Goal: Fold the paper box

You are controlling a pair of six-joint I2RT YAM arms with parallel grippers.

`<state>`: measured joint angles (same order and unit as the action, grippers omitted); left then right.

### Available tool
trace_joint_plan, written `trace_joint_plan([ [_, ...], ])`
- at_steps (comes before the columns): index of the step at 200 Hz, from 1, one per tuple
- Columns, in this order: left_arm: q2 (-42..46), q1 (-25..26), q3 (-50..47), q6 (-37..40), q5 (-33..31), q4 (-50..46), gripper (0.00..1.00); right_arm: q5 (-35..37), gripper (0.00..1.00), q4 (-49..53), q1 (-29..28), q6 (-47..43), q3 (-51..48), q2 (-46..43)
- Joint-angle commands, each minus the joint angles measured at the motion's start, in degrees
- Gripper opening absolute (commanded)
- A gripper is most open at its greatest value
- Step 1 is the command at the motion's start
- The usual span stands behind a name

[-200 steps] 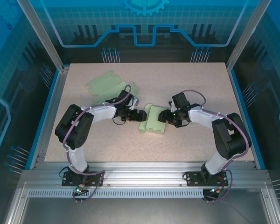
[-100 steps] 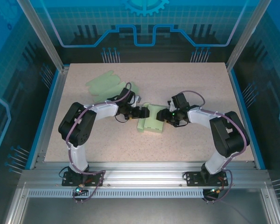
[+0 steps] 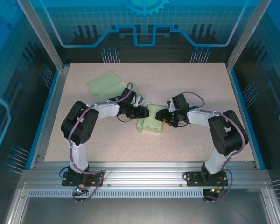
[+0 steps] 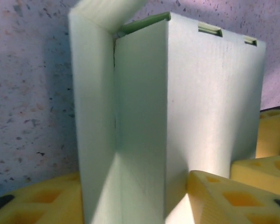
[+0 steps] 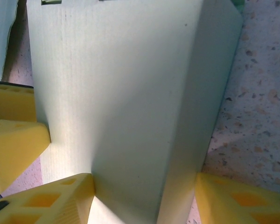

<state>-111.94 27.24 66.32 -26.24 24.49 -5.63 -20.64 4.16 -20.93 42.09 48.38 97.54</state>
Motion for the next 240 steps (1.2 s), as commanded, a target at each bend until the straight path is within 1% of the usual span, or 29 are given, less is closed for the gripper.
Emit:
trace_joint_plan([
  [1, -1.99, 1.52, -0.08, 0.76, 0.38, -2.19, 0.49, -1.41, 0.60, -0.34, -0.30, 0.92, -1.81, 1.87],
  [24, -0.93, 1.40, -0.60, 1.63, -1.63, -3.13, 0.45, -2.13, 0.60, -1.61, 0.26, 1.50, -2.97, 1.39],
  [59, 0.23, 0.51, -1.17, 1.96, -2.61, -3.38, 0.33, -2.09, 0.60, -1.99, 0.45, 1.46, -3.98, 0.56],
  [85, 0.62, 0.58, -0.38, 2.55, -2.41, -3.59, 0.33, -3.02, 0.60, -3.18, 0.19, 1.48, -4.38, 0.10],
  [107, 1.91, 0.59, 0.42, 3.37, -2.73, -4.49, 0.32, -4.79, 0.60, -6.09, -0.12, 2.57, -4.99, 0.40],
  [128, 3.63, 0.59, 0.99, 4.37, -3.31, -5.61, 0.29, -8.66, 0.60, -13.55, -0.11, 5.80, -6.64, 2.21],
  [150, 5.98, 0.56, 1.70, 5.36, -3.74, -6.82, 0.28, -12.04, 0.58, -26.05, -0.53, 10.30, -8.92, 4.98],
  [167, 7.97, 0.61, 2.32, 6.18, -4.05, -7.44, 0.27, -12.92, 0.57, -33.73, -1.37, 13.15, -10.22, 7.28],
  [187, 9.51, 0.57, 3.41, 6.69, -4.09, -7.89, 0.27, -12.32, 0.57, -39.34, -2.33, 14.97, -10.85, 9.29],
  [208, 10.65, 0.60, 4.43, 6.66, -3.84, -8.10, 0.27, -11.63, 0.57, -40.43, -3.29, 14.92, -10.07, 10.99],
  [240, 11.87, 0.79, 5.47, 6.55, -3.67, -7.96, 0.27, -9.15, 0.54, -35.65, -4.30, 13.20, -8.22, 11.92],
])
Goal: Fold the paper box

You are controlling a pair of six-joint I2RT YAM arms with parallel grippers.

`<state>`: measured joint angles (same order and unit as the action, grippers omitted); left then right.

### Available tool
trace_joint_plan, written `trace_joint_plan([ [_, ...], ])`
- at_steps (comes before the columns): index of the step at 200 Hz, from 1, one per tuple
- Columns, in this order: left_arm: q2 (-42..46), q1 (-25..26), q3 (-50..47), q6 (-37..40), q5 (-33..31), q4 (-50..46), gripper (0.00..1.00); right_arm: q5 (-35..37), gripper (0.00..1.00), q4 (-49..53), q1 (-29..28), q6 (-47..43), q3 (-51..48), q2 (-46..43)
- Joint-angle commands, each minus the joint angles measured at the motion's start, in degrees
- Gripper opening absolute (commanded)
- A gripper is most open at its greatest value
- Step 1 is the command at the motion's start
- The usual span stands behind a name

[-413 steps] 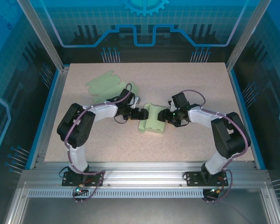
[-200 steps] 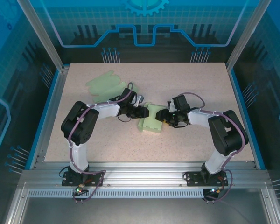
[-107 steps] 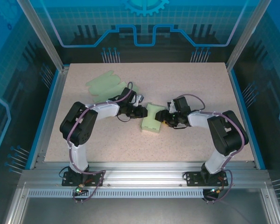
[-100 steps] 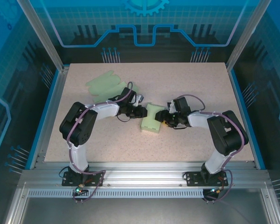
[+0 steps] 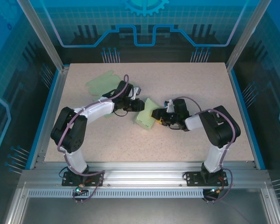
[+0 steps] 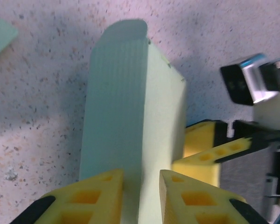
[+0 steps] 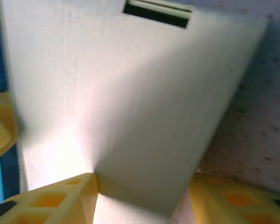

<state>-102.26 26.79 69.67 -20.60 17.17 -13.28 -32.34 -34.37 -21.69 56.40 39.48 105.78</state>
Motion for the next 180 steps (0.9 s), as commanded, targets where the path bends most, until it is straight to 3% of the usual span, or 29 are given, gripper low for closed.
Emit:
trace_joint_plan([
  [1, 2.21, 1.21, 2.13, 0.91, 3.66, -0.28, 0.27, 2.59, 0.54, 2.98, -3.53, -1.12, 0.68, 3.71],
  [90, 2.39, 3.36, 1.96, -0.36, 4.55, 0.08, 0.27, 6.43, 0.51, 6.97, -3.51, -1.80, -1.45, 3.33],
  [180, 3.56, 4.33, -0.02, -0.09, 2.32, -1.06, 0.28, 10.34, 0.53, 15.64, -3.50, -4.86, -5.47, -6.22],
])
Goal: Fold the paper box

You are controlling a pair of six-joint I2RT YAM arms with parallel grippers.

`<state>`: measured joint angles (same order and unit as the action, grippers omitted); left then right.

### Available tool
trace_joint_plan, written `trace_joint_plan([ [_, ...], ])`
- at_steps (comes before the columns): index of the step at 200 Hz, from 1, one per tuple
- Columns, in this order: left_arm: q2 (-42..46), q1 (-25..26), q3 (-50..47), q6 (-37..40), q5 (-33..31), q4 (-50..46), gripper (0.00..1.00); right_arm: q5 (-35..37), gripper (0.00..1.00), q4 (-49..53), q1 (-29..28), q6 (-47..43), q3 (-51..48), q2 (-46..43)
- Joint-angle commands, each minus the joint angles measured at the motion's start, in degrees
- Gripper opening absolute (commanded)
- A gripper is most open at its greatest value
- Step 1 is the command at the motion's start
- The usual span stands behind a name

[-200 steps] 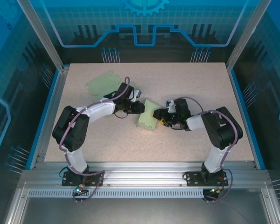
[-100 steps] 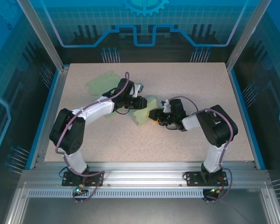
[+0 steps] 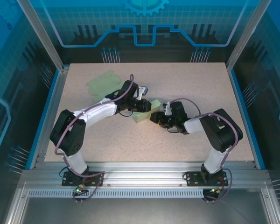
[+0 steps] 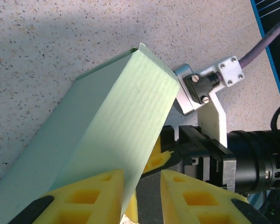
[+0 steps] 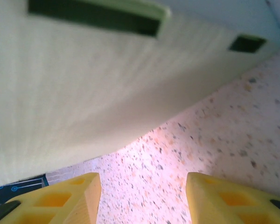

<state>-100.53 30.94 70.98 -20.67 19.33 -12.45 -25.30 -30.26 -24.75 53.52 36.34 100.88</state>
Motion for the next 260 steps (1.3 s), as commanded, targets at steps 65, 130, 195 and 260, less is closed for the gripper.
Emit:
trace_joint_plan([
  [65, -1.14, -1.52, 4.56, 4.24, -3.11, -4.92, 0.36, 6.37, 0.54, 21.35, -0.64, -6.60, 0.92, -6.25],
  [130, -2.23, -2.36, 8.18, 7.37, -3.47, -7.74, 0.44, 14.74, 0.56, 36.64, -0.82, -16.07, 4.82, -17.24],
  [195, -3.08, -3.63, 11.08, 9.94, -5.47, -9.70, 0.48, 24.34, 0.59, 50.43, -0.69, -31.23, 16.23, -25.11],
  [260, -3.03, -4.12, 11.45, 19.27, -4.57, -10.42, 0.69, 21.93, 0.59, 55.39, 1.53, -40.66, 29.88, -15.91],
])
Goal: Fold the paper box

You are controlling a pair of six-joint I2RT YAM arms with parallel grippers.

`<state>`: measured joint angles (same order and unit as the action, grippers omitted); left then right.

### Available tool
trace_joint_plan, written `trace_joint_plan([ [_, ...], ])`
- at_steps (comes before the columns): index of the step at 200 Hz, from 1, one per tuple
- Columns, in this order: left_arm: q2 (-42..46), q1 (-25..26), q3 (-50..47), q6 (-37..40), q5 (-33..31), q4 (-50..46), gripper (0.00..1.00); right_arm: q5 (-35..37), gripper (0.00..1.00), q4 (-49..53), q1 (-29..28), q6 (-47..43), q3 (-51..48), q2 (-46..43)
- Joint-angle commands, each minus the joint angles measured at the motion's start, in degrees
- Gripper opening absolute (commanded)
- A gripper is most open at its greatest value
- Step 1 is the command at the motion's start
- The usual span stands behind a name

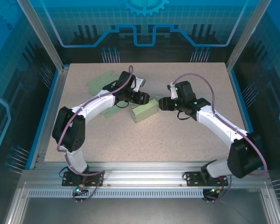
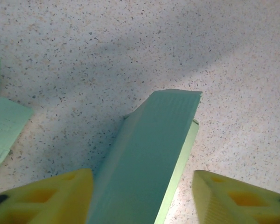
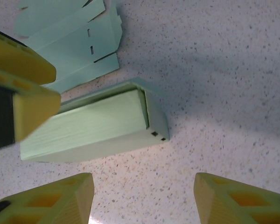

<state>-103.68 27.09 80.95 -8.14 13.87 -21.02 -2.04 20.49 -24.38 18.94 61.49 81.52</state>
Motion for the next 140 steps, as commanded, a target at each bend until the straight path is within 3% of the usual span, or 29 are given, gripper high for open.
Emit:
trace_joint_plan([
  [1, 0.17, -0.28, 1.45, 7.09, 0.94, -1.80, 0.70, -1.40, 0.59, 4.77, 1.21, -6.27, 5.01, 3.64],
  [18, 2.14, -0.11, -1.08, 12.89, 1.32, 0.54, 0.81, -2.70, 0.59, 6.14, 2.19, -9.08, 8.06, 5.80],
  [35, 3.58, 0.05, -2.97, 19.93, 1.51, 0.57, 0.99, -5.29, 0.59, 7.29, 3.65, -11.30, 10.29, 7.77],
  [72, 2.24, 1.96, -3.69, 29.67, -1.85, -3.05, 0.99, -9.79, 0.56, 9.03, 5.31, -15.34, 14.26, 12.33],
  [140, -1.12, 3.01, -2.30, 30.97, -5.52, -4.88, 0.99, -11.47, 0.55, 9.86, 5.47, -19.37, 19.23, 20.13],
])
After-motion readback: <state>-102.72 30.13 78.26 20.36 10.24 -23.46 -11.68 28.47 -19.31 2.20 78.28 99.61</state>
